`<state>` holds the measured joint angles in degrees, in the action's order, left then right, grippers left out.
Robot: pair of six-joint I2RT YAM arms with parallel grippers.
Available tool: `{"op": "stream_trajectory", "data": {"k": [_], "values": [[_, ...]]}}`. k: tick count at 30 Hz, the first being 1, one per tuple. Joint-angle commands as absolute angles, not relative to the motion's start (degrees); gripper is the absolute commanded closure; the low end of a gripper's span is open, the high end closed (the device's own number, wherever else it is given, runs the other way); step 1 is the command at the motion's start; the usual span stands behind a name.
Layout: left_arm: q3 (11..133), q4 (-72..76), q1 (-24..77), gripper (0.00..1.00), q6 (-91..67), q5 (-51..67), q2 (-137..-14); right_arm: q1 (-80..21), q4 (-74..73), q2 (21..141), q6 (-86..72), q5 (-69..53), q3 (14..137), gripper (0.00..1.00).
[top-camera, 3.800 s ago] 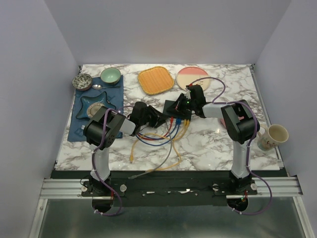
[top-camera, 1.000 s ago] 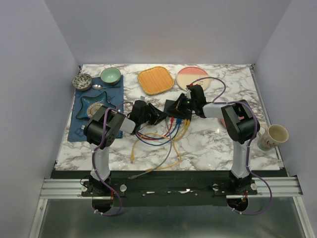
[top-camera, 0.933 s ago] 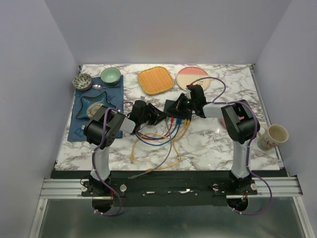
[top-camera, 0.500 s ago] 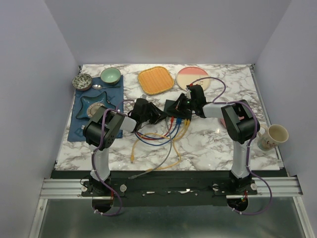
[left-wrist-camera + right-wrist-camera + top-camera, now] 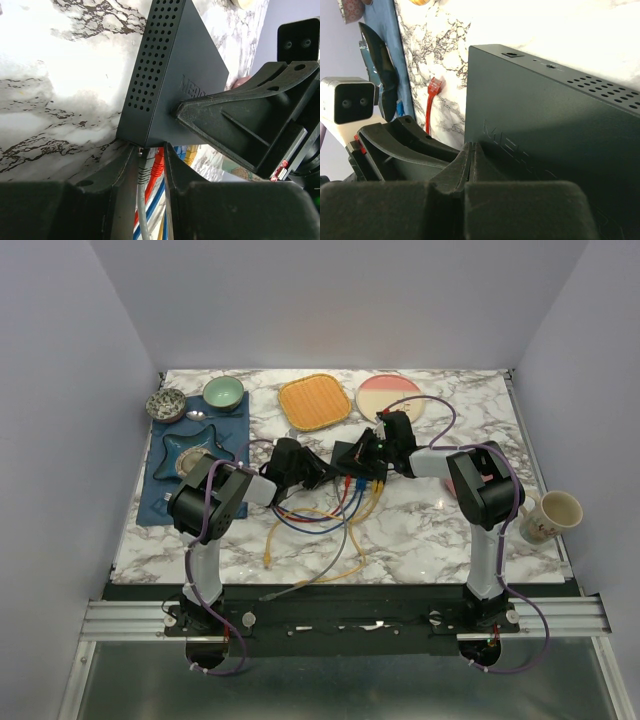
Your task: Pull the plug from the switch port
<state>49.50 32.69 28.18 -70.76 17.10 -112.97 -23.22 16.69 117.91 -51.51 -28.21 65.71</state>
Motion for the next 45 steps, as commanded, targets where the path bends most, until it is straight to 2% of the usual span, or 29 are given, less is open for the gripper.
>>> {"op": "stream_trajectory", "data": {"k": [1,4,7,19,22,24,27,34,45], "values": [[45.4,20.4,30.1,0.84,-66.4,17.0,-117.2,-22.9,13.4,119.1,-49.7,-25.8,64.2,0.99],[43.2,22.1,30.0,0.9,-66.3,17.8,-117.4,-22.9,13.5,118.8,-49.7,-25.8,63.9,0.99],[41.2,26.9,29.4,0.89,-67.9,20.5,-119.3,-22.8,13.6,118.8,-49.7,-25.8,63.8,0.99],[44.7,27.6,29.2,0.65,-72.7,22.2,-122.0,-22.9,14.0,118.6,-49.7,-25.8,63.3,0.99],[45.6,27.5,29.2,0.64,-74.5,21.8,-121.9,-22.8,14.1,118.6,-49.6,-25.8,63.2,0.99],[46.3,26.1,29.2,0.66,-74.6,20.9,-121.7,-22.9,14.1,118.6,-49.7,-25.8,63.2,0.99],[46.6,25.4,29.1,0.75,-75.1,19.6,-121.6,-22.9,14.2,118.6,-49.6,-25.8,63.2,0.99],[46.1,28.6,28.8,1.0,-75.8,20.9,-123.5,-22.9,14.5,118.5,-49.6,-25.8,62.9,0.99],[43.5,33.8,28.0,1.0,-76.5,22.4,-123.9,-23.6,11.2,108.9,-45.8,-18.0,57.5,0.99]]}}
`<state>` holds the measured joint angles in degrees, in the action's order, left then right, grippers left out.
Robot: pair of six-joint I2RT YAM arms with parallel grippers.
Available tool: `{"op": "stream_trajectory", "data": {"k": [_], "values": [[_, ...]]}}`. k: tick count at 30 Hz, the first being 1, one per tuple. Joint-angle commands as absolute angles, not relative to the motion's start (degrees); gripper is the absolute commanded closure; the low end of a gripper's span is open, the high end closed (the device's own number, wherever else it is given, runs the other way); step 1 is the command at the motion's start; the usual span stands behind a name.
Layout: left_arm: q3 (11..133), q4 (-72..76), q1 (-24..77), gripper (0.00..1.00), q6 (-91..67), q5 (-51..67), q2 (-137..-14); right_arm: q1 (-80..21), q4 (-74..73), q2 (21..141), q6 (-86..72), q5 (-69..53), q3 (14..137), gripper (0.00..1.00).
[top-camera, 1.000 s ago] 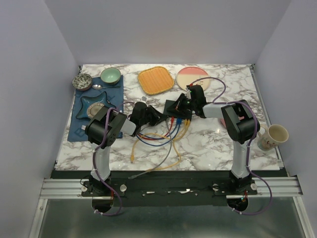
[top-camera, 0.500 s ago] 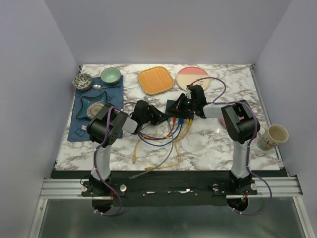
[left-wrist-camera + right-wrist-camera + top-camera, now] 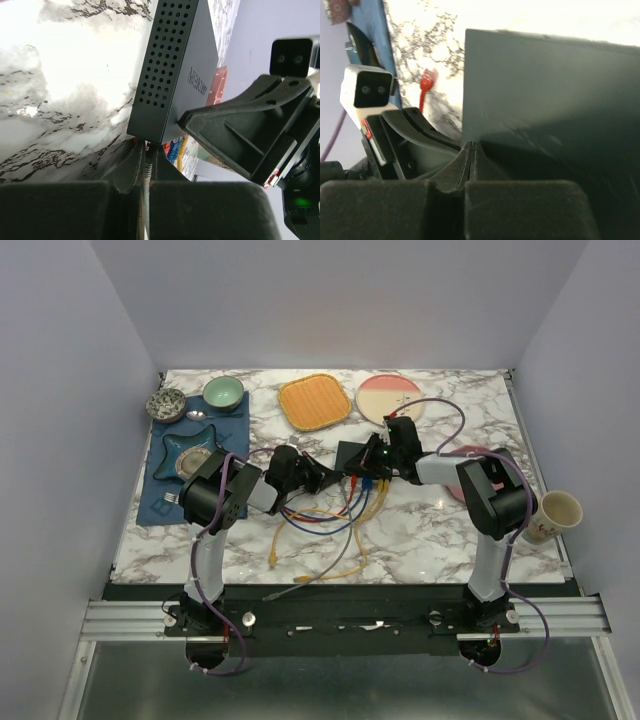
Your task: Pull the plug from the switch port
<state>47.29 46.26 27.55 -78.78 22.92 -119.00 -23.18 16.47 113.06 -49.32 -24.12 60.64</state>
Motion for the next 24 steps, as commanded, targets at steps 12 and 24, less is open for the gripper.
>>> {"op": "stream_trajectory", "data": {"k": [12,24], "values": [[43.1,33.0,27.9,1.0,-75.3,22.9,-122.8,-26.2,3.7,109.6,-43.2,-15.9,59.1,0.99],[41.5,29.4,27.9,1.0,-71.4,26.1,-121.0,-26.3,-1.6,113.6,-42.6,-13.3,66.0,0.99]]}}
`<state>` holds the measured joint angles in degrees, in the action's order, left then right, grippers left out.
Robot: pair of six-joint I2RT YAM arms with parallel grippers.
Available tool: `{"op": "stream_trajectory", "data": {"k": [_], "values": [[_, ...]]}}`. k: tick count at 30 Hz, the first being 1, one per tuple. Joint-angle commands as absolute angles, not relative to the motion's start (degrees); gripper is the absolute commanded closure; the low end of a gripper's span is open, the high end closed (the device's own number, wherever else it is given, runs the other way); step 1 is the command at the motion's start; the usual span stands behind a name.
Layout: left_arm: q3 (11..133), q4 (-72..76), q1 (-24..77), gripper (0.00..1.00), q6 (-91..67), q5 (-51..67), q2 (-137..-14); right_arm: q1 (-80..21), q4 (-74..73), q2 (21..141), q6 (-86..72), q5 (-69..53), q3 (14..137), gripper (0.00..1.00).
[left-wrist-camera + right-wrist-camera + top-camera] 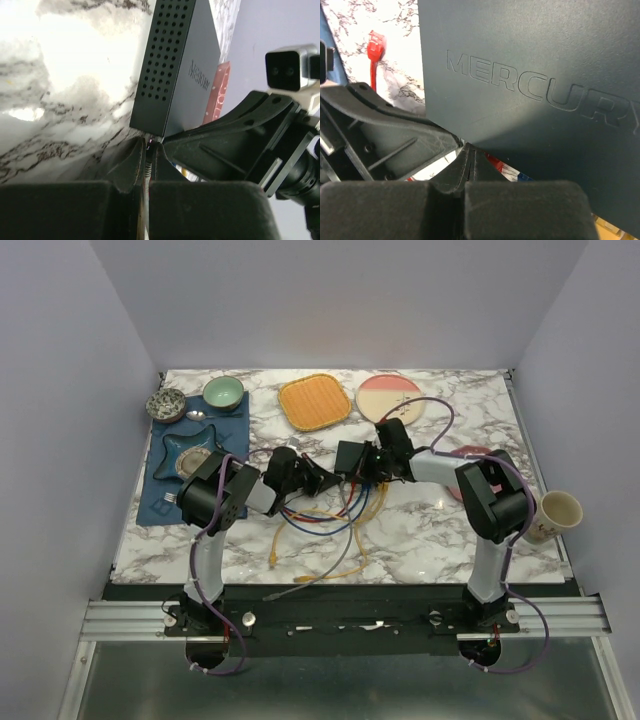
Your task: Pull the plug from the switch port
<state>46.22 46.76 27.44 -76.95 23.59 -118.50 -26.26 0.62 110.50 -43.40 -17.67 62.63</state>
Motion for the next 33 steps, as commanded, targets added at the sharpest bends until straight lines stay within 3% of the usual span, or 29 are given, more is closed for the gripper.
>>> {"op": "stream_trajectory", "data": {"k": [1,9,14,22,27,28,30,31,33], "values": [[41.1,29.0,27.9,1.0,-71.0,26.1,-120.5,-26.3,-1.8,113.9,-42.6,-13.3,66.6,0.99],[37.4,24.8,27.2,1.0,-68.1,24.7,-114.7,-26.2,-1.8,113.9,-43.3,-12.2,66.6,0.99],[35.2,21.4,24.6,1.0,-65.8,20.9,-104.0,-26.3,2.6,109.4,-43.4,-11.5,62.9,0.99],[40.2,3.2,21.5,1.0,-59.9,12.2,-88.1,-26.3,5.4,96.0,-40.9,-7.9,56.3,0.97],[41.3,-6.9,17.3,1.0,-57.6,6.6,-85.3,-26.3,5.5,93.8,-40.4,-5.5,52.6,0.97],[41.4,-7.8,15.7,0.98,-57.3,6.7,-85.9,-26.2,5.5,94.1,-40.5,-5.7,52.4,0.97],[41.2,-8.8,14.9,0.83,-57.1,6.8,-86.4,-26.3,5.5,95.3,-40.8,-6.2,52.2,0.96],[41.0,-8.9,14.6,0.62,-57.0,6.7,-85.9,-26.2,5.5,95.5,-41.0,-6.3,52.2,0.96],[40.6,-9.2,14.6,0.47,-57.0,5.7,-85.0,-26.3,5.5,95.9,-40.7,-6.2,52.5,0.96]]}}
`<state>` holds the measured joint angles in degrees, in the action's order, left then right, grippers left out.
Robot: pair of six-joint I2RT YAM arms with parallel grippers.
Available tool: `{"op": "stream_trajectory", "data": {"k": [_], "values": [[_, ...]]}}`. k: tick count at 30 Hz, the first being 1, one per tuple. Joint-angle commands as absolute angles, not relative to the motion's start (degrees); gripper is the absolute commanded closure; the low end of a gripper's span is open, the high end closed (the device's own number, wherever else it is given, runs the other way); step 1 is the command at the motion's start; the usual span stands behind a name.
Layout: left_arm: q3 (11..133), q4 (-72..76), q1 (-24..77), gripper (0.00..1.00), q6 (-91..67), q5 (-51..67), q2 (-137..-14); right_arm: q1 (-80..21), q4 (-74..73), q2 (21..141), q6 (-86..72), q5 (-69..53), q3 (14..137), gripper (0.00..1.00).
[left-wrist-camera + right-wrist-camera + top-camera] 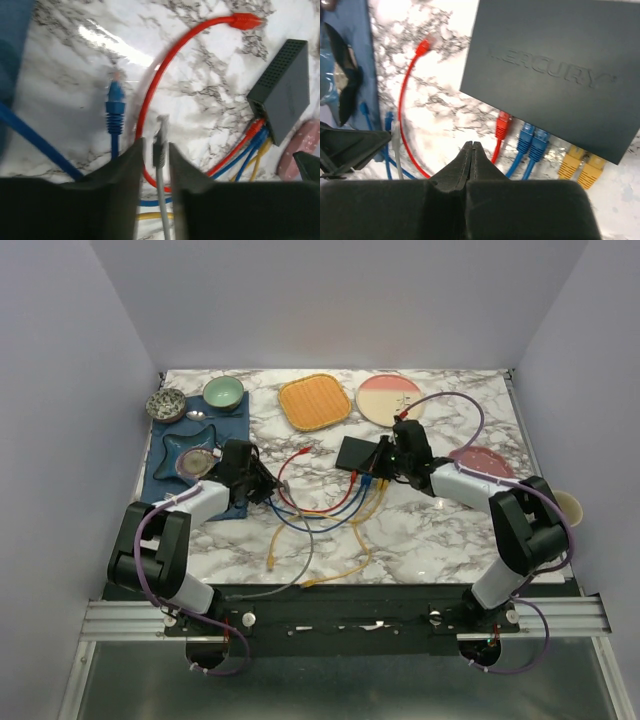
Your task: Pull the plug from the switch port
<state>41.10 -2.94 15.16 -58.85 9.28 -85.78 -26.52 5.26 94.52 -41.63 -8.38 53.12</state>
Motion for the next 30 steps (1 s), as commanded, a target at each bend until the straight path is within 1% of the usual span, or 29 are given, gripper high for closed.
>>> {"op": "stream_trajectory", "data": {"k": [1,3,4,5,6,10,14,16,21,25,27,28,30], "values": [[40.8,-9.4,14.6,0.35,-57.0,5.3,-84.1,-26.3,5.5,96.0,-40.8,-5.9,52.6,0.96],[41.5,-9.7,14.6,0.24,-56.8,4.5,-83.2,-26.3,5.4,96.2,-40.7,-5.6,53.0,0.96],[41.8,-9.5,14.6,0.14,-56.7,4.6,-82.6,-26.4,5.4,96.4,-40.8,-5.6,53.7,0.96],[42.0,-9.1,14.7,0.09,-56.8,4.7,-82.4,-26.2,5.2,96.8,-41.0,-5.5,54.1,0.96],[42.5,-7.2,14.9,0.01,-57.0,6.0,-82.2,-26.0,5.1,97.1,-41.1,-5.5,54.7,0.96],[45.3,-4.7,18.4,0.01,-59.0,5.8,-83.5,-24.7,5.0,101.1,-43.9,-7.5,57.5,0.96],[48.0,4.2,22.8,0.01,-60.1,11.9,-88.2,-22.3,5.2,105.3,-47.1,-9.8,61.6,0.99],[49.9,6.9,25.3,0.01,-60.9,12.1,-90.3,-21.1,5.1,106.4,-47.7,-8.8,63.1,0.99],[50.5,12.5,27.2,0.02,-62.0,11.8,-91.4,-18.1,3.8,109.8,-47.2,-7.4,67.8,0.99],[51.5,16.2,27.4,0.06,-63.4,15.9,-97.0,-16.8,-1.4,114.8,-45.3,-6.7,76.8,0.99],[51.8,19.1,27.8,0.08,-64.2,18.3,-99.1,-16.7,-4.0,116.3,-43.9,-6.2,79.0,0.99],[51.9,19.9,27.8,0.11,-64.4,19.0,-101.3,-16.6,-4.6,117.6,-43.5,-6.0,80.0,0.99],[52.5,22.7,27.8,0.15,-65.1,21.6,-103.6,-16.7,-5.6,118.7,-43.0,-6.2,81.7,0.99]]}}
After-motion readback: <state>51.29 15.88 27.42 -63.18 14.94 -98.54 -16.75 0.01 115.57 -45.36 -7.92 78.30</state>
